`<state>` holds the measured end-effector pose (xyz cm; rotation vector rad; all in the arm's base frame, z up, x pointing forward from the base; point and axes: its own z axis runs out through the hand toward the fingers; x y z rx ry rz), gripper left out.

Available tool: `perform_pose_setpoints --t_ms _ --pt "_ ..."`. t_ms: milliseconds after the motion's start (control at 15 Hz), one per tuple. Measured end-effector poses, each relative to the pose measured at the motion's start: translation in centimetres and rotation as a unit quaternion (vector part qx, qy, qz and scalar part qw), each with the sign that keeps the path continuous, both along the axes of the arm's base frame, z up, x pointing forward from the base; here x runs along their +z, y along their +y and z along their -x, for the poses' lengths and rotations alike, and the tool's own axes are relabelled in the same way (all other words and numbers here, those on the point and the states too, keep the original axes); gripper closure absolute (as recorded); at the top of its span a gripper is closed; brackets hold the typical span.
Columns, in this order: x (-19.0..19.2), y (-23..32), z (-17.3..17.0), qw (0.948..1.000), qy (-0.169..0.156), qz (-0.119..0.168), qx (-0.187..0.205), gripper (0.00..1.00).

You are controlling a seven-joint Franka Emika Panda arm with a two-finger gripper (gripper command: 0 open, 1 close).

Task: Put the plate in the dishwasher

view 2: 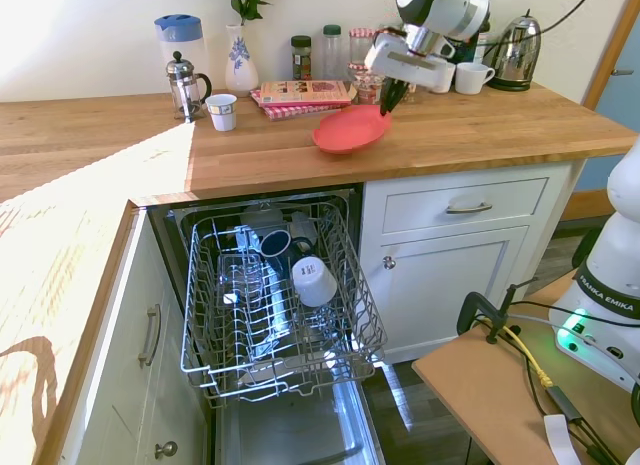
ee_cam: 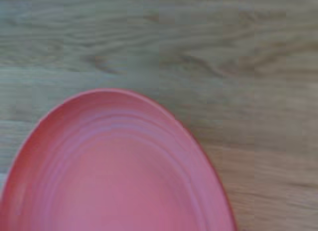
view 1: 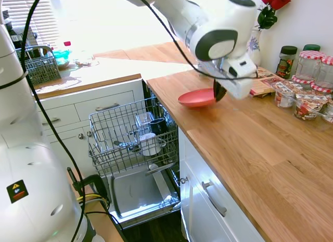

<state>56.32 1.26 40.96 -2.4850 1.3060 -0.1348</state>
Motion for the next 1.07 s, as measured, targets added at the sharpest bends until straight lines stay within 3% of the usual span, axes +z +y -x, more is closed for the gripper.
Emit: perform_pose_setpoints --t_ms 133,267,400,533,733,933,1067 --pt "5.9 5.0 -0.9 0.9987 -0.007 0.041 0.031 1.00" --pt "11.6 13.0 -0.6 0.9926 -0.017 0.100 0.068 1.00" --pt "14.1 23.1 1.4 0.9810 -0.031 0.154 0.114 1.00" --pt "13.6 33.7 5.5 0.9640 -0.047 0.206 0.161 1.00" --pt "9.9 45.0 11.8 0.9261 -0.091 0.295 0.218 1.00" --pt "5.0 50.1 15.3 0.8786 -0.137 0.373 0.265 1.00" --pt "1.2 51.5 17.4 0.8424 -0.162 0.420 0.296 1.00"
